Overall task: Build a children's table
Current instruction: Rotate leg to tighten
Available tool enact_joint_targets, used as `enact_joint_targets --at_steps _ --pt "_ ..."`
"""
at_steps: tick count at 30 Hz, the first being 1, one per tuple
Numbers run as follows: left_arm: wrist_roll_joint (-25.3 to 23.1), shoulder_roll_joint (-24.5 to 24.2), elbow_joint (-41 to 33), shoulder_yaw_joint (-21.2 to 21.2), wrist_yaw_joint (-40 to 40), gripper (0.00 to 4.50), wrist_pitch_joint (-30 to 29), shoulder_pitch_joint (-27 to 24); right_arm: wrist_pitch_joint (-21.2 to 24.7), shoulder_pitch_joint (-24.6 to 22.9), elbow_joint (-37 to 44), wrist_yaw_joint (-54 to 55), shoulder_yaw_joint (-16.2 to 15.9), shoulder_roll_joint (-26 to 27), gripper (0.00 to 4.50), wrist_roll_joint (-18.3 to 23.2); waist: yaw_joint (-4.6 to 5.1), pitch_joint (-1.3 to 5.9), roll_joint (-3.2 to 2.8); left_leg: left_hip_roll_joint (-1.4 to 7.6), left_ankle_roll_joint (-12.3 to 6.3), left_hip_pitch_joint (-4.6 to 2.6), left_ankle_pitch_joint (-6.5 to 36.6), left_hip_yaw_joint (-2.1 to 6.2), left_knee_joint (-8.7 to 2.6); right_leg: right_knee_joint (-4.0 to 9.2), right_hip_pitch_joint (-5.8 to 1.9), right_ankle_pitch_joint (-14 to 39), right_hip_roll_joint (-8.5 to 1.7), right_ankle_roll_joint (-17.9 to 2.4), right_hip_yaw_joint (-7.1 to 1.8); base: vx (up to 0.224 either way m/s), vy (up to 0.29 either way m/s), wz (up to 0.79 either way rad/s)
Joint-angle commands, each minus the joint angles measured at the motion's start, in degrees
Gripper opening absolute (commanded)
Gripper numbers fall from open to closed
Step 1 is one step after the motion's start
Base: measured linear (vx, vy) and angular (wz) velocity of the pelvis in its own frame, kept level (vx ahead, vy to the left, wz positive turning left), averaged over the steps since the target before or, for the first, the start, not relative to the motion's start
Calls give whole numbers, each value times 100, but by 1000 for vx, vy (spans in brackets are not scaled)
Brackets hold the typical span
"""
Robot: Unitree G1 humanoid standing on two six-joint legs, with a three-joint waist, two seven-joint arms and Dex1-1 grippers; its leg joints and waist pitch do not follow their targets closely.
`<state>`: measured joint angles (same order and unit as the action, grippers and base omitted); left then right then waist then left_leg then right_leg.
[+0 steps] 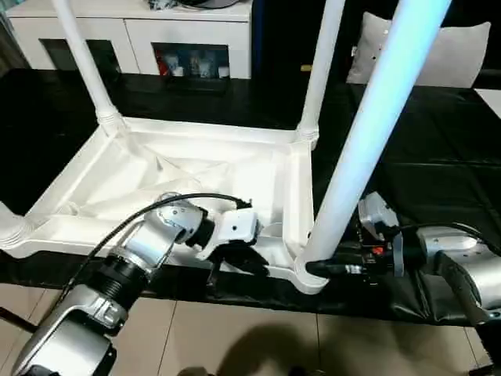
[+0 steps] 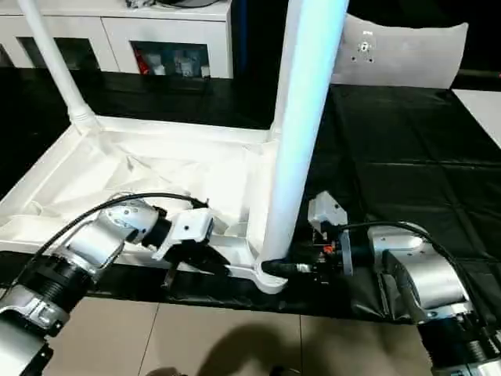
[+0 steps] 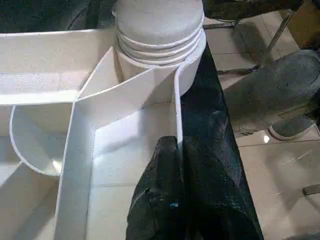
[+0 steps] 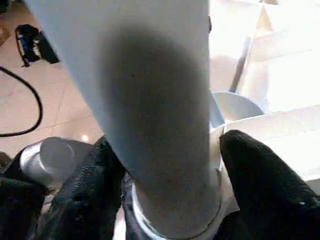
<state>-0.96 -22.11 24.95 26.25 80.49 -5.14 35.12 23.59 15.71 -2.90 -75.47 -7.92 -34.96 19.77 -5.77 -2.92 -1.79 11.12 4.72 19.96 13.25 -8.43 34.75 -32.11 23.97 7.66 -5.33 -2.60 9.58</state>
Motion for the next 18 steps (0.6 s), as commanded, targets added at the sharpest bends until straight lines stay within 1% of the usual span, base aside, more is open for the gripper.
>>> enact_joint_targets --at_steps 1,3,8,10,12,13,14,15,16,17,18 --pt "-3 0 -146 80 184 0 144 71 39 -18 57 -81 -57 -104 278 46 19 370 100 200 -704 54 209 -25 -384 376 -456 2044 -370 -471 -361 0 0 0" --pt "-10 0 -127 76 166 0 141 75 34 -25 55 -88 -67 -112 271 48 22 365 104 192 -693 56 230 -27 -383 388 -454 2090 -368 -443 -358 0 0 0" --pt "23 26 -107 39 83 0 42 81 47 -56 81 -68 -99 -77 218 87 26 362 107 189 -692 57 213 -28 -383 387 -450 2086 -359 -423 -357 0 0 0" --pt "79 68 -111 -1 34 0 -56 89 86 -95 149 -36 -84 -4 212 141 26 354 98 192 -693 54 233 -28 -387 391 -445 2107 -361 -431 -356 0 0 0" --pt "94 83 -114 -12 24 0 -80 92 103 -114 185 -22 -70 27 207 166 27 352 106 185 -687 56 260 -30 -388 404 -451 2154 -363 -411 -352 0 0 0" --pt "126 126 -119 -43 -21 0 -145 95 182 -145 262 65 -23 88 202 252 34 340 99 185 -672 54 297 -31 -394 421 -448 2228 -357 -385 -348 0 0 0" --pt "126 126 -119 -43 -21 0 -145 95 182 -145 262 65 -23 88 201 252 28 341 100 184 -665 51 308 -30 -392 424 -446 2244 -360 -375 -349 0 0 0" --pt "159 208 -119 -93 -128 0 -253 110 322 -185 388 188 33 174 201 379 37 334 88 181 -651 51 337 -29 -398 430 -446 2280 -356 -361 -347 0 0 0" --pt "178 294 -103 -141 -256 0 -346 130 478 -208 487 344 71 245 200 456 37 327 88 183 -636 41 353 -37 -399 449 -438 2304 -353 -345 -352 0 0 0" --pt "189 357 -87 -175 -350 0 -410 148 585 -219 551 457 94 295 200 500 42 326 91 177 -603 36 374 -32 -405 457 -441 2361 -352 -321 -345 0 0 0" --pt "190 430 -58 -208 -462 0 -493 175 628 -224 598 581 91 350 200 492 56 324 94 162 -575 49 399 -30 -406 469 -450 2427 -346 -276 -329 0 0 0"
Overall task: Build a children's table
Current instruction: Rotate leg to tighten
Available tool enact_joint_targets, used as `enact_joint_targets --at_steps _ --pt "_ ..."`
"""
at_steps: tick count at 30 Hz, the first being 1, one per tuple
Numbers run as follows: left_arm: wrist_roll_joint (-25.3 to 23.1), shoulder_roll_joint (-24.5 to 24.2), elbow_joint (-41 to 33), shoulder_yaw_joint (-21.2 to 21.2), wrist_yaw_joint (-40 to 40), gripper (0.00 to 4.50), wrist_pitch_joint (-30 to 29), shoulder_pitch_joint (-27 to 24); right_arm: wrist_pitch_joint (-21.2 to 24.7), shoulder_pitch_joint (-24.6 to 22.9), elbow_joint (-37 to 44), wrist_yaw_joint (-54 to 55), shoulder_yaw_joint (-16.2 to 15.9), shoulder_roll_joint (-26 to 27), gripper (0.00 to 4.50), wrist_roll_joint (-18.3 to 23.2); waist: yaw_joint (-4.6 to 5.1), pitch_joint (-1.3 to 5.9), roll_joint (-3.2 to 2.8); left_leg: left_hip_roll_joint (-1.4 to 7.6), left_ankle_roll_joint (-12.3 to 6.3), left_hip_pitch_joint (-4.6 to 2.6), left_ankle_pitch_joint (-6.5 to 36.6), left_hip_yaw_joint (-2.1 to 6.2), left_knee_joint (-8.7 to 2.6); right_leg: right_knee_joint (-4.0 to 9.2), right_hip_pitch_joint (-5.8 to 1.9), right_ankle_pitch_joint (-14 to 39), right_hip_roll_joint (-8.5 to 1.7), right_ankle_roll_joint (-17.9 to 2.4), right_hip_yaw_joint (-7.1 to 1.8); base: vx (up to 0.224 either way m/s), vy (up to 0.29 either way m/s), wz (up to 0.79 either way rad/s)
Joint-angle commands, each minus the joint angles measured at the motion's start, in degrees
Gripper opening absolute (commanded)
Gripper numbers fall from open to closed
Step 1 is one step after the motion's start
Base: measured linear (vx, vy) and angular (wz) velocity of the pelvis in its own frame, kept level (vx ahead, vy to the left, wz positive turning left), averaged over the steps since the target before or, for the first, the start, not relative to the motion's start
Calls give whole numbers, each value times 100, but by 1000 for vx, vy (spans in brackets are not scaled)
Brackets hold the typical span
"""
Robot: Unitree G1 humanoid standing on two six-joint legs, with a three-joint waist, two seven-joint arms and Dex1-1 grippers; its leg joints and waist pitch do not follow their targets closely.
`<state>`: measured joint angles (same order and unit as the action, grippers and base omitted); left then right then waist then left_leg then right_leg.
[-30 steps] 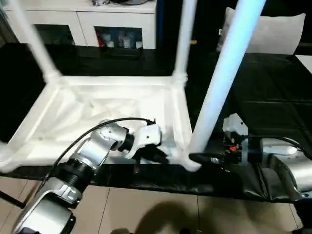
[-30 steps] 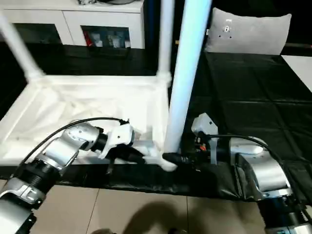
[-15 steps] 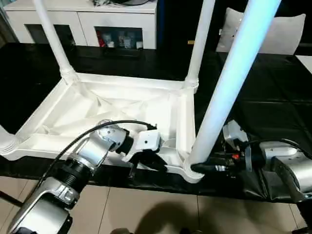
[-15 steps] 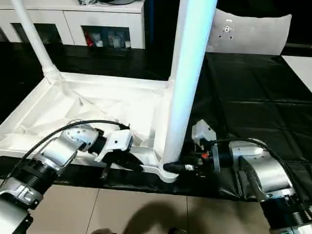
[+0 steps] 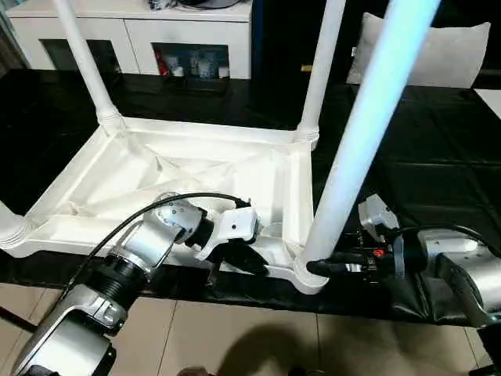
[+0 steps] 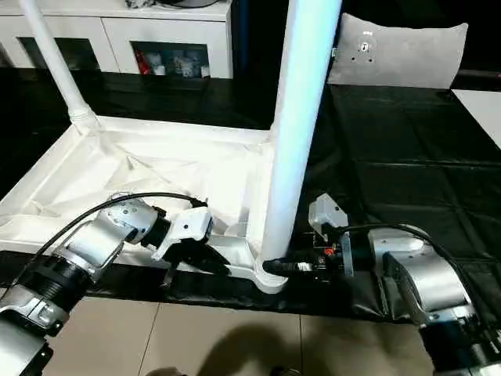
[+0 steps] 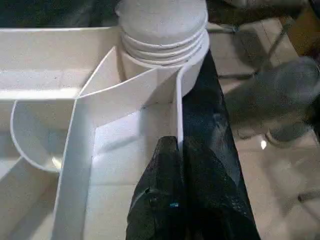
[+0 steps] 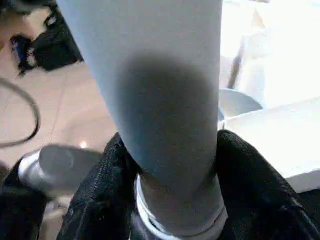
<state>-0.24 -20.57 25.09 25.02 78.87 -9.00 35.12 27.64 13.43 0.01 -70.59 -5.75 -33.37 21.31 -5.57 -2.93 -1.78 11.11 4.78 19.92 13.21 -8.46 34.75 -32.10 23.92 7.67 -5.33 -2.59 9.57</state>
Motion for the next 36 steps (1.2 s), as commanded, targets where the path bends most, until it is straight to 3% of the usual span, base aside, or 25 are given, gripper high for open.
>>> enact_joint_targets --at_steps 1,4,5,8,10,13,14,16,21,24,33,34,36 --pt "117 280 -71 -87 -308 0 -112 176 224 3 309 100 -126 195 200 336 36 326 93 163 -581 53 403 -27 -406 468 -445 2426 -346 -277 -327 0 0 0" --pt "50 753 138 -296 -1165 0 -610 358 493 236 92 1485 16 888 200 -84 140 287 77 114 -389 54 549 -27 -404 550 -414 2740 -313 -124 -267 0 0 0" --pt "46 778 148 -308 -1213 0 -636 368 507 250 80 1555 24 925 200 -108 165 304 91 90 -350 63 600 -19 -397 556 -442 2827 -317 -55 -241 0 0 0" --pt "0 1086 314 -466 -1822 0 -922 505 713 429 -78 2379 140 1368 199 -351 297 309 85 47 -381 84 646 -14 -379 600 -458 2889 -306 88 -215 0 0 0" --pt "-34 1424 471 -663 -2494 0 -1261 640 1000 576 -190 3275 177 1795 198 -721 384 339 77 53 -392 137 523 14 -375 560 -495 2658 -311 17 -200 0 0 0" --pt "-55 1523 537 -726 -2715 0 -1295 683 1176 622 -229 3525 184 1906 198 -790 442 343 89 47 -510 116 452 -1 -371 559 -472 2452 -299 -68 -224 0 0 0" --pt "-84 1731 683 -854 -3173 0 -1312 766 1244 708 -347 4023 291 2234 198 -820 470 353 83 45 -607 132 329 -8 -366 538 -471 2300 -293 -160 -238 0 0 0" --pt "-97 1838 758 -920 -3416 0 -1320 808 1210 749 -399 4264 337 2401 252 -829 464 368 71 60 -615 123 208 2 -366 516 -467 2189 -305 -244 -237 0 0 0" --pt "-257 1910 805 -883 -3557 0 -1193 822 573 817 -541 4637 542 2799 302 -878 451 381 46 129 -818 123 -58 27 -375 423 -479 1616 -343 -486 -278 0 0 0" --pt "-230 1746 670 -796 -3293 0 -1127 716 407 735 -406 4401 468 2534 310 -996 448 371 46 139 -928 111 -81 21 -373 398 -489 1474 -355 -628 -300 0 0 0" --pt "-214 1218 535 -582 -2481 0 -768 461 -51 562 -368 3235 457 1640 389 -884 425 354 48 144 -1017 115 47 2 -369 399 -495 1583 -359 -643 -315 0 0 0" --pt "-208 1055 498 -512 -2160 0 -639 402 -179 466 -279 2594 385 1259 409 -777 403 345 44 151 -992 100 136 0 -377 417 -486 1724 -357 -617 -308 0 0 0" --pt "-200 985 473 -468 -1998 0 -552 377 -198 425 -243 2347 348 1095 423 -735 355 341 49 163 -1005 88 173 -2 -379 420 -486 1773 -362 -584 -324 0 0 0"
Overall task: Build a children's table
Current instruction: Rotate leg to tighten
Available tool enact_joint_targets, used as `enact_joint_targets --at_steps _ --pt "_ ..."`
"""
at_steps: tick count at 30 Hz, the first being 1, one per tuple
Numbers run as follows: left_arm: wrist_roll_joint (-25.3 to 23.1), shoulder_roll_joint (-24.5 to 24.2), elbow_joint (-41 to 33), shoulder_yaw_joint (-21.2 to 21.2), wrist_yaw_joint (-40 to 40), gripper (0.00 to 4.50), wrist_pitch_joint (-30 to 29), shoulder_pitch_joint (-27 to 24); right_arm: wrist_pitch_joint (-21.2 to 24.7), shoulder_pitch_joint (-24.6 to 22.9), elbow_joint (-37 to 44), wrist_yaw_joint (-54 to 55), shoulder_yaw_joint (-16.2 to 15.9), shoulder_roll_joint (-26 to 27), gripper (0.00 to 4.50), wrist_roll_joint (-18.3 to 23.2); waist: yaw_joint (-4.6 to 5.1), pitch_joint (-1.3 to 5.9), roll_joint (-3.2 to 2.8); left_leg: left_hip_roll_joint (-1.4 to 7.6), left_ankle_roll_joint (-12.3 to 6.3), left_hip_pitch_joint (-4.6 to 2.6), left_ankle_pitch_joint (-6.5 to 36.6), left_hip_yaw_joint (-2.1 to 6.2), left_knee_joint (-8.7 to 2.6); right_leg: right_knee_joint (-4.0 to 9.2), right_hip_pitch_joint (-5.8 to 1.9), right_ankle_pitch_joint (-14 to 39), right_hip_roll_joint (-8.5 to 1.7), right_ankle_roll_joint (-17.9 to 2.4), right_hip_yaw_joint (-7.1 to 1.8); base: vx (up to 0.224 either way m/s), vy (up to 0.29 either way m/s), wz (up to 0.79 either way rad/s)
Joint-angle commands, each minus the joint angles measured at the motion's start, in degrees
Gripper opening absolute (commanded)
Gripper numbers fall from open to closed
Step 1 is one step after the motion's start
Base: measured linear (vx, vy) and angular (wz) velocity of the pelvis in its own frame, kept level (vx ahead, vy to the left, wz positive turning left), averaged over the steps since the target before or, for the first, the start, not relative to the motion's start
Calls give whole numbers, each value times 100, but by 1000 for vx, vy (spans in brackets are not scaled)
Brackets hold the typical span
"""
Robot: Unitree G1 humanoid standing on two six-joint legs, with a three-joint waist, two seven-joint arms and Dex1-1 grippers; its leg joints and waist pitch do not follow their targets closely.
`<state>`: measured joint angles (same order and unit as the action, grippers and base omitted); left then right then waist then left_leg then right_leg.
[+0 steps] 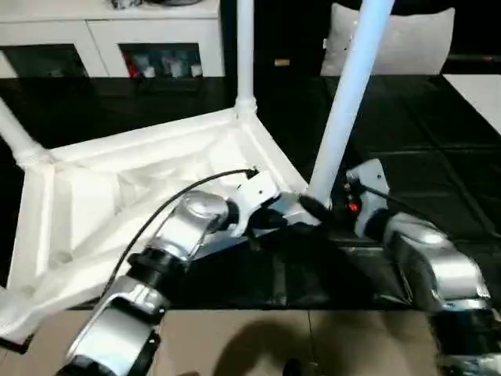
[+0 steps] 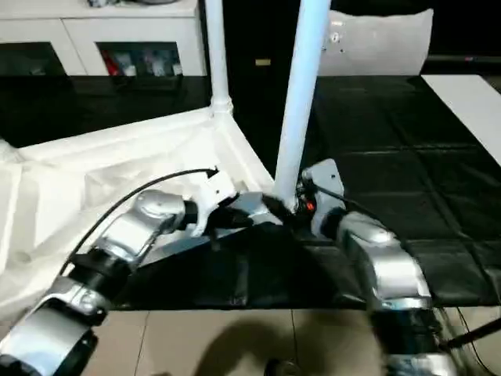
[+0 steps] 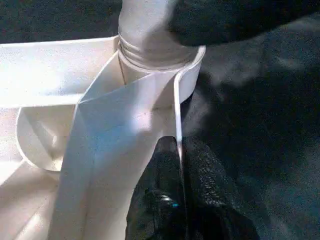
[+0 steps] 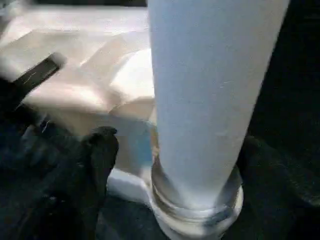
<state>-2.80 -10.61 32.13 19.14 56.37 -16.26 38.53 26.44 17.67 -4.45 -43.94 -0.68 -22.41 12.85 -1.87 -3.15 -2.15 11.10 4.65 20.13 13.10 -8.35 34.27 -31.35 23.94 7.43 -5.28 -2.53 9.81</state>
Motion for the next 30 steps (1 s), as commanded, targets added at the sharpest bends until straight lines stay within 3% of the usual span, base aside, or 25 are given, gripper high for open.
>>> enact_joint_targets --at_steps 1,7,10,16,21,30 --pt "72 -136 -288 212 541 0 309 -2 -83 -49 243 -709 -208 -256 430 212 -46 361 86 167 -997 58 202 -13 -334 344 -476 1818 -366 -597 -346 0 0 0" --pt "175 -484 -499 459 1341 0 655 -134 -69 -112 270 -1455 -314 -732 446 349 -128 372 83 197 -960 46 131 -7 -337 308 -468 1732 -378 -666 -367 0 0 0" --pt "151 -721 -566 601 1767 0 884 -169 -75 -145 261 -1907 -385 -964 446 461 -218 367 80 223 -932 29 103 -20 -344 290 -453 1671 -385 -724 -390 0 0 0" --pt "94 -915 -549 707 2082 0 1088 -140 29 -182 299 -2371 -459 -1105 386 715 -307 372 92 227 -810 22 188 -28 -356 303 -454 1843 -388 -638 -389 0 0 0" --pt "140 -1022 -676 778 2303 0 1139 -193 4 -208 280 -2543 -527 -1150 342 747 -311 382 108 221 -790 33 121 -29 -350 280 -460 1785 -390 -655 -394 0 0 0" --pt "146 -1115 -727 810 2430 0 1188 -258 12 -262 279 -2768 -630 -1255 281 793 -309 380 133 197 -720 34 217 -43 -350 330 -453 2111 -377 -485 -380 0 0 0"
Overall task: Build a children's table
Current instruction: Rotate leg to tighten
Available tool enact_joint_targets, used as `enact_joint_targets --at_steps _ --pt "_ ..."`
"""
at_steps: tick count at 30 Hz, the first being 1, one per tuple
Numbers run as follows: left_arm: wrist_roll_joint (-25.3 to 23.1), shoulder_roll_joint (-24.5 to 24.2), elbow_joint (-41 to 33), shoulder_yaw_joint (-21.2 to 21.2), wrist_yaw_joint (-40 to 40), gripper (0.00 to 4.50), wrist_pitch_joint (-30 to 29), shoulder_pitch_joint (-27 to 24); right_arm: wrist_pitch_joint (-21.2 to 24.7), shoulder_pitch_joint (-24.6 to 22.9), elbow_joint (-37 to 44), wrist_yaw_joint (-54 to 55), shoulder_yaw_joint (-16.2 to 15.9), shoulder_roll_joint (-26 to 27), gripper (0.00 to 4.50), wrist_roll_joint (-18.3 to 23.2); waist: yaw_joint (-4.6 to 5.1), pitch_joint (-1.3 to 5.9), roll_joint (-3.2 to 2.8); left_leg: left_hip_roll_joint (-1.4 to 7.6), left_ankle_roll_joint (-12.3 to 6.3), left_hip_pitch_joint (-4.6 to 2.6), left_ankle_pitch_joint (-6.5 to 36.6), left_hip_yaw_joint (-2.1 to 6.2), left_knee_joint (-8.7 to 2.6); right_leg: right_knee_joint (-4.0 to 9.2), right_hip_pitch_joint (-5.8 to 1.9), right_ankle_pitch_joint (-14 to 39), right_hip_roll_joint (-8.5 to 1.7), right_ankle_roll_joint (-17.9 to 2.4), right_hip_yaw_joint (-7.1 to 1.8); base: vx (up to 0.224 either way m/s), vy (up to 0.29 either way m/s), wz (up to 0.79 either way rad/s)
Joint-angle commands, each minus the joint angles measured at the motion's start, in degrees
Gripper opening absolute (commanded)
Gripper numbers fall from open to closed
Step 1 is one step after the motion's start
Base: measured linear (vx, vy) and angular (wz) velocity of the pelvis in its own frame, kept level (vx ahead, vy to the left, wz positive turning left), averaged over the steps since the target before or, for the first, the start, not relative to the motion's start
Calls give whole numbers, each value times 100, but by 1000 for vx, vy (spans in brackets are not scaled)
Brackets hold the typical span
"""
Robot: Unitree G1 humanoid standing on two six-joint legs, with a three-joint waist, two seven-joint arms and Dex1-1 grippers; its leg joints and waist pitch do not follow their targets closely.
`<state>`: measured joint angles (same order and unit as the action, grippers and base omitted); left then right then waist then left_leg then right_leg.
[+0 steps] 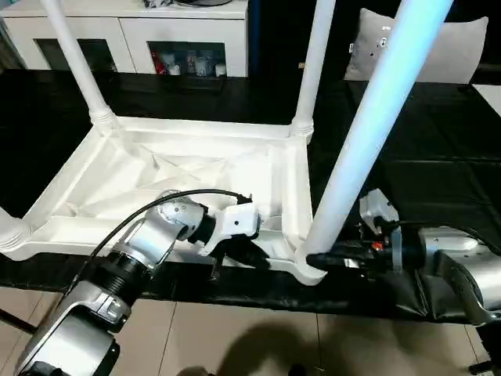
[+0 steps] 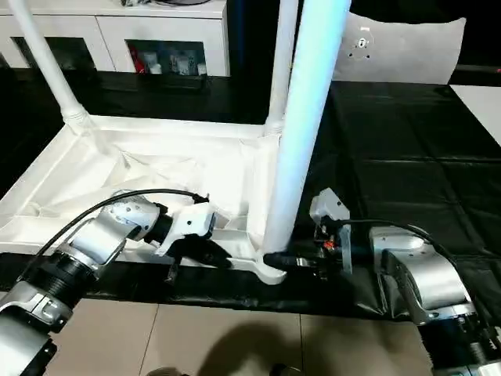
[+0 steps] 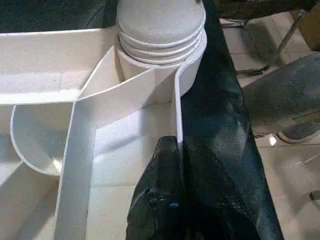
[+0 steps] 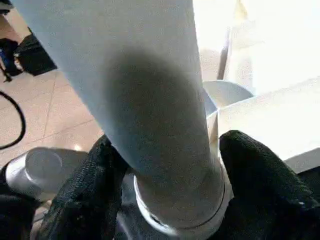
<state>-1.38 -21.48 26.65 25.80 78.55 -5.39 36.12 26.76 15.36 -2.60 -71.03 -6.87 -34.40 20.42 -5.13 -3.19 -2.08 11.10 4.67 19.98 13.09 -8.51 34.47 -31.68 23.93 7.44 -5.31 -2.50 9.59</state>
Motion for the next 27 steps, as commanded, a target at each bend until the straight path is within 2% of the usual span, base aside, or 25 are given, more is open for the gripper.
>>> enact_joint_targets --at_steps 1,9,11,13,15,16,17,18,20,21,24,27 --pt "8 -43 -186 150 215 0 96 -23 -17 -37 90 -87 -22 -73 260 48 14 383 120 195 -712 53 218 -24 -370 365 -453 2132 -375 -469 -355 0 0 0" --pt "79 -7 -173 81 204 0 -34 -32 17 -73 104 -81 -87 -42 212 94 15 388 126 191 -729 55 166 -26 -364 354 -452 2076 -370 -470 -354 0 0 0" --pt "134 69 -205 25 117 0 -199 -31 183 -105 219 103 -67 82 210 160 20 383 128 185 -725 61 135 -27 -365 356 -458 2051 -364 -462 -357 0 0 0" --pt "163 219 -215 -55 -122 0 -475 7 359 -85 313 568 22 382 207 190 31 363 118 179 -691 53 224 -29 -374 385 -445 2205 -363 -424 -349 0 0 0" --pt "82 455 -99 -155 -619 0 -730 103 503 27 268 1357 164 831 206 78 52 350 125 159 -559 45 326 -33 -384 423 -441 2454 -361 -346 -331 0 0 0" --pt "-38 717 114 -262 -1195 0 -927 231 578 119 238 2005 196 1187 206 -111 114 327 125 110 -405 32 476 -46 -379 501 -421 2776 -330 -176 -284 0 0 0" --pt "-38 717 114 -262 -1195 0 -927 231 578 119 238 2005 196 1187 206 -111 114 327 125 110 -405 32 476 -46 -379 501 -421 2776 -330 -176 -284 0 0 0" --pt "-74 885 257 -353 -1556 0 -1038 318 639 158 242 2282 182 1344 206 -206 146 318 125 77 -342 25 593 -39 -376 542 -421 3001 -323 -43 -248 0 0 0" --pt "-45 1283 534 -579 -2266 0 -1336 507 794 258 220 2981 198 1739 203 -416 250 322 110 68 -326 28 735 -23 -365 611 -432 3136 -312 107 -190 0 0 0" --pt "-46 1398 618 -651 -2508 0 -1401 568 859 300 187 3214 220 1857 203 -494 292 335 98 83 -366 57 713 0 -379 609 -470 3002 -329 113 -178 0 0 0" --pt "-38 1757 811 -847 -3186 0 -1522 726 926 474 -18 4256 429 2374 199 -797 382 337 107 69 -421 84 678 4 -372 610 -463 2797 -324 35 -185 0 0 0" --pt "-95 2088 901 -1036 -3679 0 -1616 814 815 612 -216 5254 757 2969 198 -963 438 360 92 52 -526 74 541 -14 -367 583 -446 2549 -331 -136 -222 0 0 0"
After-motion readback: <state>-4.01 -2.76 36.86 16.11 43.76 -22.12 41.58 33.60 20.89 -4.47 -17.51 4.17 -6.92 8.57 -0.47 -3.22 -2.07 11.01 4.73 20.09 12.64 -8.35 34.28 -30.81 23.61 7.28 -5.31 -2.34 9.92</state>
